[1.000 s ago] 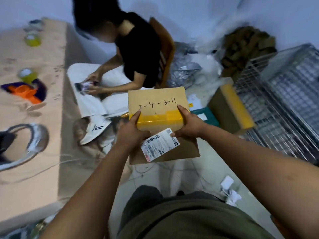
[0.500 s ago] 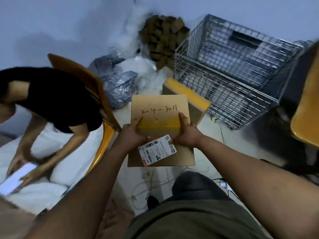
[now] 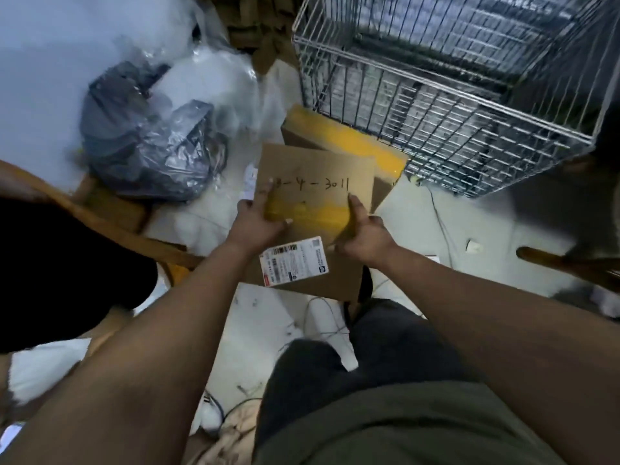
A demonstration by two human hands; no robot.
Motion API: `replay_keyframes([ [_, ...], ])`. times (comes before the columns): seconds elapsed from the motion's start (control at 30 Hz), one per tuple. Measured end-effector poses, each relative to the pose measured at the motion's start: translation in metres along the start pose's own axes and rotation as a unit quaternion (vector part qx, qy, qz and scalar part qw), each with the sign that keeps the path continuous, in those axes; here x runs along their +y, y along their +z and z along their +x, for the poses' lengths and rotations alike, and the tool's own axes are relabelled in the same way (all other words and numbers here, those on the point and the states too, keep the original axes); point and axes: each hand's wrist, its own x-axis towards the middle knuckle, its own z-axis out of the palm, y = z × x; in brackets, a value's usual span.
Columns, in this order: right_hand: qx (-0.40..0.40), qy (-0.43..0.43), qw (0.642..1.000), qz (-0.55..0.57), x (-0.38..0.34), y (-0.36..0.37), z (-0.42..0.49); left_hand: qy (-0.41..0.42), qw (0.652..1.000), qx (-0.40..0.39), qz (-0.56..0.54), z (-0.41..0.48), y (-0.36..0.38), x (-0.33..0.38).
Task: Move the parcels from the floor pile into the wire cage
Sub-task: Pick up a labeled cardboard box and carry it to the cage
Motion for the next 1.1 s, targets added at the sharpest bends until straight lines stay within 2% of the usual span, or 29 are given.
replay_keyframes([
  [0.2,-0.014,0.023,1.000,0.001,0.008,0.013,0.100,-0.015,0.998,-0.047,0.037,0.104,0.016,-0.020],
  [0.53,0.054,0.072,0.994,0.067,0.052,0.128,0.278,0.018,0.991,-0.075,0.107,0.297,0.093,-0.120],
  [0.73,0.085,0.104,0.988,0.077,0.093,0.184,0.381,0.035,0.990,-0.090,0.101,0.389,0.160,-0.178],
  [0.93,0.081,0.097,0.988,0.094,0.123,0.209,0.429,0.044,0.985,-0.104,0.131,0.424,0.199,-0.199],
  [1.1,0.099,0.115,0.986,0.075,0.119,0.190,0.420,0.088,0.982,-0.055,0.157,0.403,0.200,-0.173],
])
